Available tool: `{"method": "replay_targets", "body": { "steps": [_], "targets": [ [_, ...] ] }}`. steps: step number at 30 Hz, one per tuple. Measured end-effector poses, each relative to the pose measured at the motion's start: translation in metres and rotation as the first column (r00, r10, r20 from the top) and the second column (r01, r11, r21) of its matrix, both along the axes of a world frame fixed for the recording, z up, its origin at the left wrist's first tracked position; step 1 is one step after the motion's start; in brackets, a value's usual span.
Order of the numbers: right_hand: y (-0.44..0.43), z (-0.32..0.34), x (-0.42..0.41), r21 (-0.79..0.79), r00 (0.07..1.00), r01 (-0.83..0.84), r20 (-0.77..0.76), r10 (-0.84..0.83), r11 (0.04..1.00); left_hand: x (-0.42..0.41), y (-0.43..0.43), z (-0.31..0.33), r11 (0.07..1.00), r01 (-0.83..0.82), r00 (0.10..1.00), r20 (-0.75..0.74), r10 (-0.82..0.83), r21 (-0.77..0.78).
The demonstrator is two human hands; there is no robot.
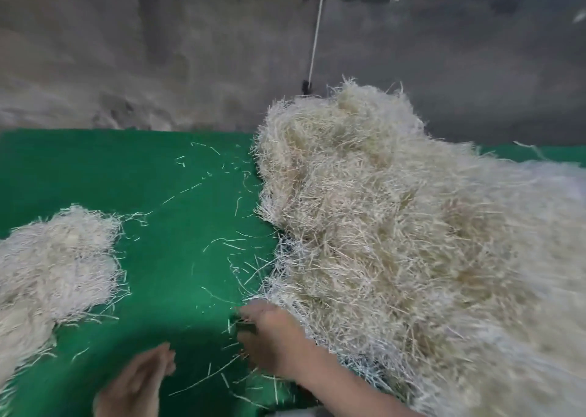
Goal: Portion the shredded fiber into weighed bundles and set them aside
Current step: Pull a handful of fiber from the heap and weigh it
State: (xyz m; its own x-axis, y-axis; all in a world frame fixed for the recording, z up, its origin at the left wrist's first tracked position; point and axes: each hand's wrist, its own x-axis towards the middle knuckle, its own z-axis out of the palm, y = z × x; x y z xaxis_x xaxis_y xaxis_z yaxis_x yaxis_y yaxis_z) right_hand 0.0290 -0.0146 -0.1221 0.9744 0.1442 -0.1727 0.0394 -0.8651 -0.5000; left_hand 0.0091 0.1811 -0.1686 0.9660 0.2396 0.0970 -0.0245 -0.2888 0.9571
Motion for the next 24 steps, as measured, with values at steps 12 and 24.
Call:
{"method": "replay_targets", "body": {
  "steps": [12, 24],
  "targets": [
    [-0.238, 0.130, -0.086, -0.323, 0.775, 0.493, 0.586, -0.238, 0.808, -0.052, -0.206, 0.079, 0.867, 0.496, 0.864, -0.071, -0.498, -0.038],
    [-0.318, 0.142, -0.063, -0.116, 0.765, 0.415, 0.582, -0.277, 0.902, -0.058, -0.323, 0.164, 0.847, 0.530, 0.848, 0.030, -0.529, -0.045]
  ]
}}
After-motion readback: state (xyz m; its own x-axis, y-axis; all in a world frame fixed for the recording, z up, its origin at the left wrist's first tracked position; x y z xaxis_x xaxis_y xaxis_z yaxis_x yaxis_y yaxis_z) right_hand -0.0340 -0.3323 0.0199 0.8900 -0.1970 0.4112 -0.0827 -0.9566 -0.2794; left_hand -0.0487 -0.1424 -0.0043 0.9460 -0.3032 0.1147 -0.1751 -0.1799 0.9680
